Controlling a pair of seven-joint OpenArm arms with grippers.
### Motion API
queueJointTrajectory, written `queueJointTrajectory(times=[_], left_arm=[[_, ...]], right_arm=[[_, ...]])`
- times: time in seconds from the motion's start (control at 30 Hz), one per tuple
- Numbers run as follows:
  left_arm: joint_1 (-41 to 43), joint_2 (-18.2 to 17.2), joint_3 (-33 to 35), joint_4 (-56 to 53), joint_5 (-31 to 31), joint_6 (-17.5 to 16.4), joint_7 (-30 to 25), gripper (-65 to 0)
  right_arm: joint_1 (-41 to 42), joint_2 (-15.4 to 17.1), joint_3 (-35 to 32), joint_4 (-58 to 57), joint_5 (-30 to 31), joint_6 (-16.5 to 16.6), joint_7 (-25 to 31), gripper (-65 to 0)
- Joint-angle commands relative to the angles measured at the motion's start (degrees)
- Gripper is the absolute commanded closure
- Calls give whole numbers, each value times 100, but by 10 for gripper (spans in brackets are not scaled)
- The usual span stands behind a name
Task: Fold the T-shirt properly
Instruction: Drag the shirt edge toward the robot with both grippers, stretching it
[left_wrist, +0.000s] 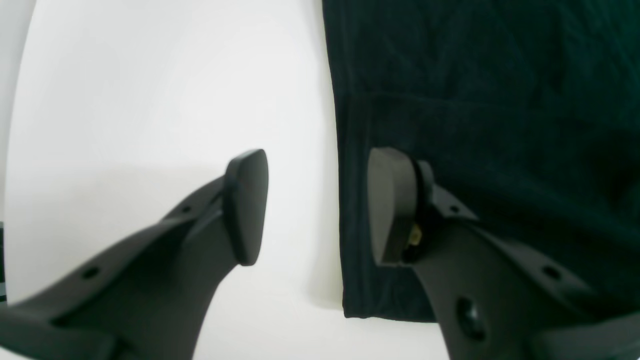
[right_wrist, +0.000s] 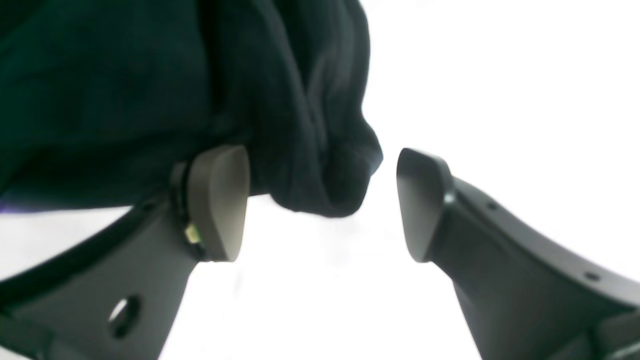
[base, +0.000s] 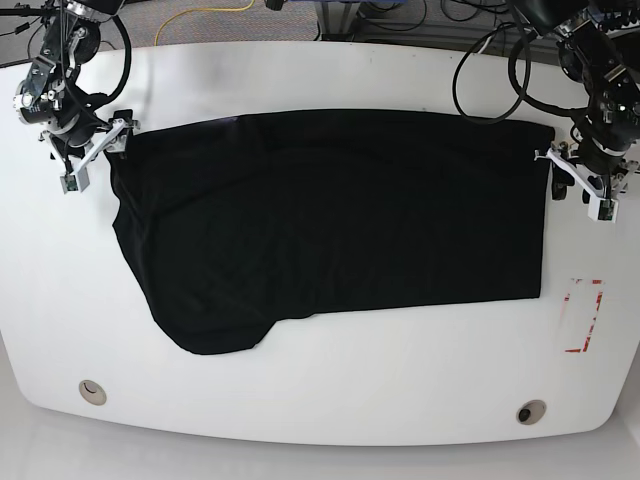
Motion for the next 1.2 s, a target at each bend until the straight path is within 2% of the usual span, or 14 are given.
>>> queueJointTrajectory(times=[0.0,0.5,0.57,0.77,0.83,1.0,1.1,1.17], left_arm=[[-56,-73,-25,98,-60,2,-130,-304],[-30,-108,-69,89,-60,2,-130,-307],[-12,-91,-69,28,-60,-7,-130,-307],[-12,-82,-69,-342,-60,-7,-121,-364],[32,-82,-78,-412,-60,-7,-121,-368],[322,-100,-78,-429,-78,-7,-121,-368],[445,-108,-78,-438,-78,-178,-121,-368],[480,-108,-78,-456,-78,-178,-121,-368]], right_arm=[[102,88,38,-121,59,74,185,-439],[198,97,29,-1035,59,92,888,-425],[198,97,-41,-1035,59,92,888,-385],[198,97,-313,-1035,50,92,897,-173],[198,97,-357,-1035,50,92,897,-124],[181,88,-357,-1035,50,92,897,-97],[181,88,-357,-1026,50,92,897,-94],[172,79,-357,-1026,50,92,897,-94]])
